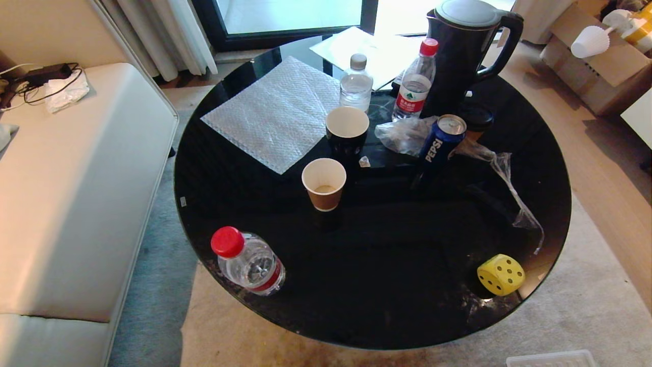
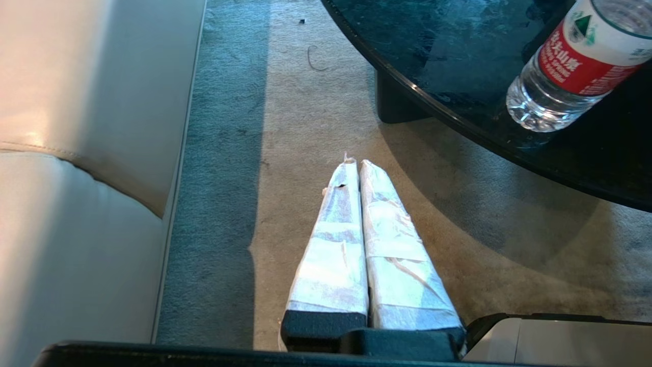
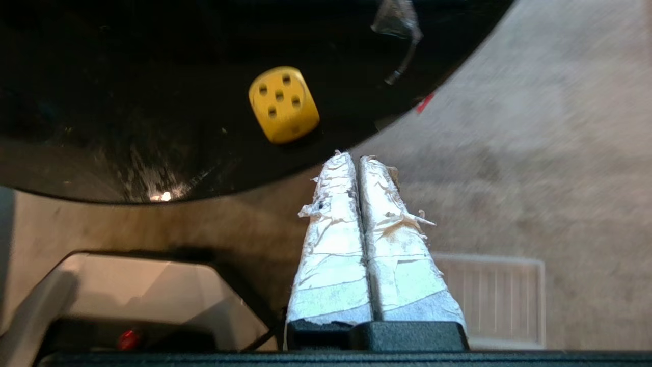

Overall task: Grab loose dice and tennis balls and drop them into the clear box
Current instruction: Pick up toys out of the box

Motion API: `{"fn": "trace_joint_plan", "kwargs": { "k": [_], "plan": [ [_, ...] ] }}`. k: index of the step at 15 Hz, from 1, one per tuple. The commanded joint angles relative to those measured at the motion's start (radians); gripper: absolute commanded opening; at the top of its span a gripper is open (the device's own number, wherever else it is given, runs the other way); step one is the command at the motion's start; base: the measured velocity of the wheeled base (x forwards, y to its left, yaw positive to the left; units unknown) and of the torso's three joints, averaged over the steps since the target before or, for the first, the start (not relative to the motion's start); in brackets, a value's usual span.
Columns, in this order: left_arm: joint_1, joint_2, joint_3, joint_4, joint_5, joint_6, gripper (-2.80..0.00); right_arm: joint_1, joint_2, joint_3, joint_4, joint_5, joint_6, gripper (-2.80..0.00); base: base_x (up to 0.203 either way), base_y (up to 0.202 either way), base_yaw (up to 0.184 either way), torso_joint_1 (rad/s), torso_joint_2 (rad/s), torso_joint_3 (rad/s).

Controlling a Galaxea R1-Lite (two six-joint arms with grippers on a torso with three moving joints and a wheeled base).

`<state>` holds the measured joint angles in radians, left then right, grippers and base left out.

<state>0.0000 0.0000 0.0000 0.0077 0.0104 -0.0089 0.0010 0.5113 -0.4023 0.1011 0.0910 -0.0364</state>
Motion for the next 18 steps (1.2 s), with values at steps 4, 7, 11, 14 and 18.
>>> {"fn": "trace_joint_plan", "kwargs": {
  "k": [4,7,11,14,18],
  "plan": [
    [0.000,0.000,0.002,0.000,0.000,0.000,-2.80,0.031,0.434,-0.196,-0.018,0.026,-0.005,-2.80,0.000,0.000,0.000,0.000,0.00,0.000],
    [0.000,0.000,0.002,0.000,0.000,0.000,-2.80,0.067,0.495,-0.209,-0.023,0.029,-0.010,-2.80,0.000,0.000,0.000,0.000,0.00,0.000],
    [0.000,0.000,0.002,0.000,0.000,0.000,-2.80,0.145,0.656,-0.231,0.000,0.038,-0.042,0.00,0.000,0.000,0.000,0.000,0.00,0.000],
    [0.000,0.000,0.002,0.000,0.000,0.000,-2.80,0.145,0.656,-0.231,0.000,0.038,-0.042,0.00,0.000,0.000,0.000,0.000,0.00,0.000],
    [0.000,0.000,0.000,0.002,0.000,0.000,-2.80,0.146,0.705,-0.236,0.051,0.093,-0.157,0.00,0.000,0.000,0.000,0.000,0.00,0.000]
  ]
}}
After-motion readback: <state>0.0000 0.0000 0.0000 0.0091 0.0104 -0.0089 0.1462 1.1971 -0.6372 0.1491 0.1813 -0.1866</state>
